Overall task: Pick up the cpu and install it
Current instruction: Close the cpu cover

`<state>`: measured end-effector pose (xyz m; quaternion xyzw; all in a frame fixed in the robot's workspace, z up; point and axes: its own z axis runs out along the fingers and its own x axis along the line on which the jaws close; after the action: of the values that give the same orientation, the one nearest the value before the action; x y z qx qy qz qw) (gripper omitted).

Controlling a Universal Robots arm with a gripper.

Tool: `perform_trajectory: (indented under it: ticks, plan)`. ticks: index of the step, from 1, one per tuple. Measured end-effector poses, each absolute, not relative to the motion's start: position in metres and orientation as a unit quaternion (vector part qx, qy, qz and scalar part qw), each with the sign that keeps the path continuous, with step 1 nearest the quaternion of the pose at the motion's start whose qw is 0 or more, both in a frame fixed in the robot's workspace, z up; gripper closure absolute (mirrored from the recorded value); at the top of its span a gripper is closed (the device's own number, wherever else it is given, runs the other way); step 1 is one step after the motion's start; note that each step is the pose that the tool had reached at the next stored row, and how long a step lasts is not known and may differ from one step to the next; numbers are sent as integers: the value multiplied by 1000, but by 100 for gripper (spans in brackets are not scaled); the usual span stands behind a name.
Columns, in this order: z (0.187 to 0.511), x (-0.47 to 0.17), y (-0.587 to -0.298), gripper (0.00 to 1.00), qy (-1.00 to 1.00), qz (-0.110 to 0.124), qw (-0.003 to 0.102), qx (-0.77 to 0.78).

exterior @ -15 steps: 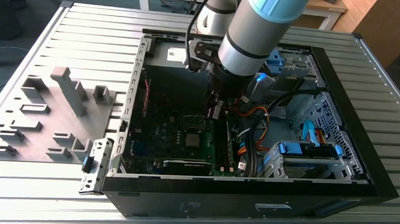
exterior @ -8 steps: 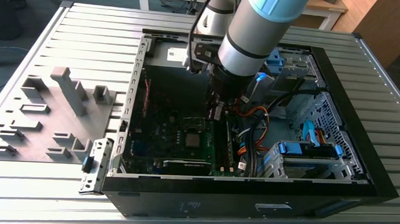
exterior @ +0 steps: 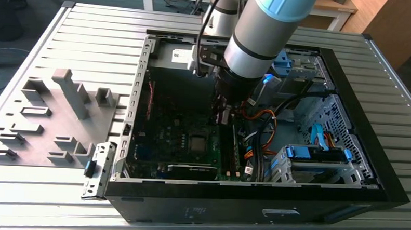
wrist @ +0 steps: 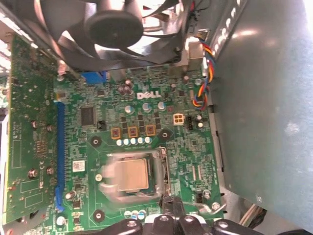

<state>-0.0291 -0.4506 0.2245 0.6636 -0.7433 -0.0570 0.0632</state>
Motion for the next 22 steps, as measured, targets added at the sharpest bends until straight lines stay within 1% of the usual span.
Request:
perform_trajectory:
  ticks: [7,22]
  plan:
    - [224,-29,-451,89,-735,-50,70,673]
    - [224,-31,-451,89,-735,-49,69,673]
